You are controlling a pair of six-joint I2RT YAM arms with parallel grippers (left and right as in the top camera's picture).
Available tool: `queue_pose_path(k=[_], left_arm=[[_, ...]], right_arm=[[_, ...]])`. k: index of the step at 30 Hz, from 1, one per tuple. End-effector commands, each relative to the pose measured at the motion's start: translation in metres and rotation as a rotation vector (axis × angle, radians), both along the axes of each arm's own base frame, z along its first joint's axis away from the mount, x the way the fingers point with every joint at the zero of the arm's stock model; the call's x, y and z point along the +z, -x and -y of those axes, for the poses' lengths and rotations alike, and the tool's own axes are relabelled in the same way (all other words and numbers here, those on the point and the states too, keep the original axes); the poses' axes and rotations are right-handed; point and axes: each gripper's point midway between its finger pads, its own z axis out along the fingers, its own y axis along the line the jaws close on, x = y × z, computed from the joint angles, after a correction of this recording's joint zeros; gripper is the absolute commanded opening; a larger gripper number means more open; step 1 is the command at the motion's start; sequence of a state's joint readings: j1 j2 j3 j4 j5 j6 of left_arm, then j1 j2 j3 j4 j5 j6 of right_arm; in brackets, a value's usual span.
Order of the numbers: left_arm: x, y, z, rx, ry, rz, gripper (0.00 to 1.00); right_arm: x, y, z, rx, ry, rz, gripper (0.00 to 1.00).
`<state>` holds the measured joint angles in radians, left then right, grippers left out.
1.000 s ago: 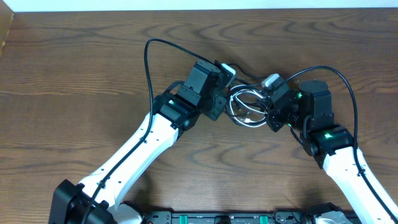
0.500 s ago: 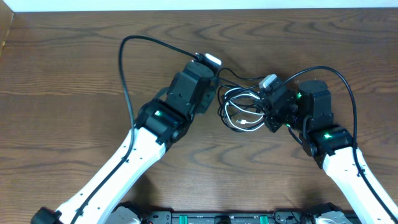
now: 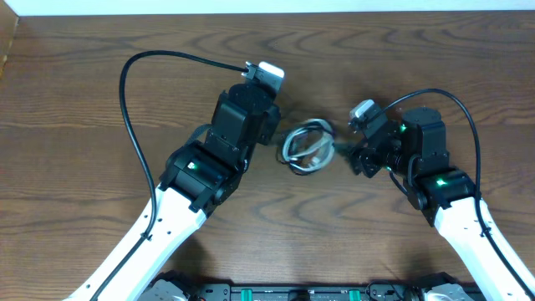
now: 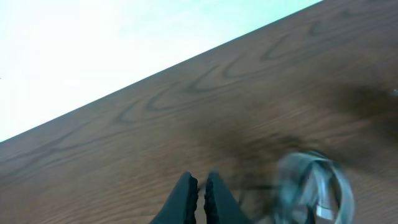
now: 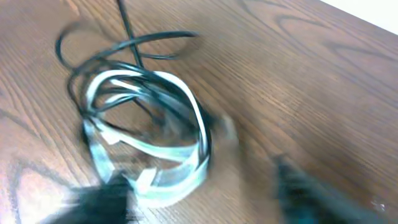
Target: Untangle cables
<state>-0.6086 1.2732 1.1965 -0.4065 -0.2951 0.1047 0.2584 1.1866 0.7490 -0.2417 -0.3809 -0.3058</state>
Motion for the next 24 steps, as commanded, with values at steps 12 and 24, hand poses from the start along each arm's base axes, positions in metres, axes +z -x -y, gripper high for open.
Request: queue_pose_path(k=[12,24], left_arm=[[0.016,0.000,-0.008,0.034,0.025,0.037,0.08],[-0.078,0.005,0.019,-0.065,-0.050,-0.275,0.49]], right_arm=[[0.000,-0.002,0.003,-0.009,0.010,0.007,0.99],[0.000,-0.002,0.003,-0.010,0.010,0.007,0.99]])
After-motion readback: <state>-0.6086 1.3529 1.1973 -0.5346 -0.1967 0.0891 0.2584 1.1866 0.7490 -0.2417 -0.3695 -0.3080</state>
